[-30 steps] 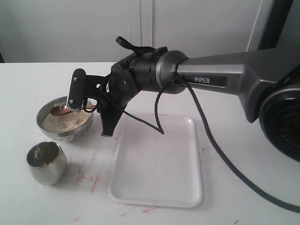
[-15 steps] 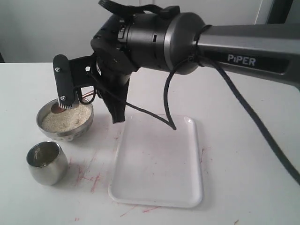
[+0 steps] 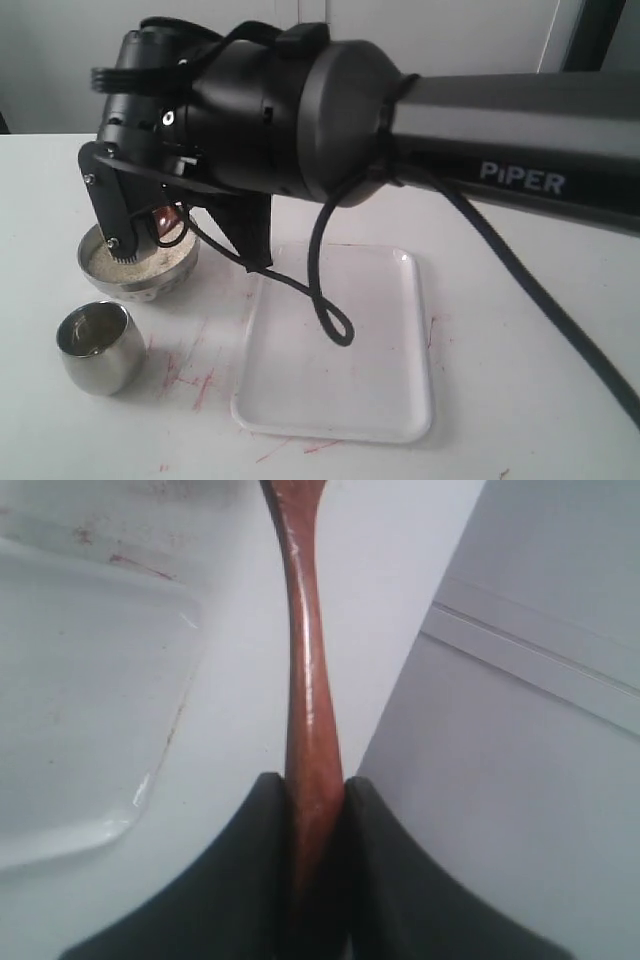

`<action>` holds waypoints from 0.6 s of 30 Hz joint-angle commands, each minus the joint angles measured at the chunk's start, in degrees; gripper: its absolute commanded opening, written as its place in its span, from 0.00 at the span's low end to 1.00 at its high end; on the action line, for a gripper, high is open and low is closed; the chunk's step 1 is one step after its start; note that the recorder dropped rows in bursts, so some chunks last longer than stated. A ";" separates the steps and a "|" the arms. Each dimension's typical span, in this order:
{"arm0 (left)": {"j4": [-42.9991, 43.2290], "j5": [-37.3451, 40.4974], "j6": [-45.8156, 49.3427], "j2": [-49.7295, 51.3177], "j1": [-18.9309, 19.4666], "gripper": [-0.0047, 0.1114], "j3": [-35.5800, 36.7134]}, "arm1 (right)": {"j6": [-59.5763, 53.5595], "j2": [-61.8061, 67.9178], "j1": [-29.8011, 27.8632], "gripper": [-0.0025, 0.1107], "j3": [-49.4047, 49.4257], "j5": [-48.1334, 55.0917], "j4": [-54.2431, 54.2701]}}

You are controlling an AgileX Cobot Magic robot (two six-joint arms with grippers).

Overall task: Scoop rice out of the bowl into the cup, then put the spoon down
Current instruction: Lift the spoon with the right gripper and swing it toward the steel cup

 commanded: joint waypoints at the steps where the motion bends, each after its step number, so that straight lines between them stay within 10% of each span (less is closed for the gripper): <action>1: -0.62 0.19 0.20 -0.17 -0.31 0.16 0.29 | 3.56 -0.81 2.29 0.02 -0.37 3.04 -5.16; 18: -0.62 0.19 0.20 -0.17 -0.31 0.16 0.29 | 3.56 -0.81 3.88 0.02 -0.37 2.19 -8.82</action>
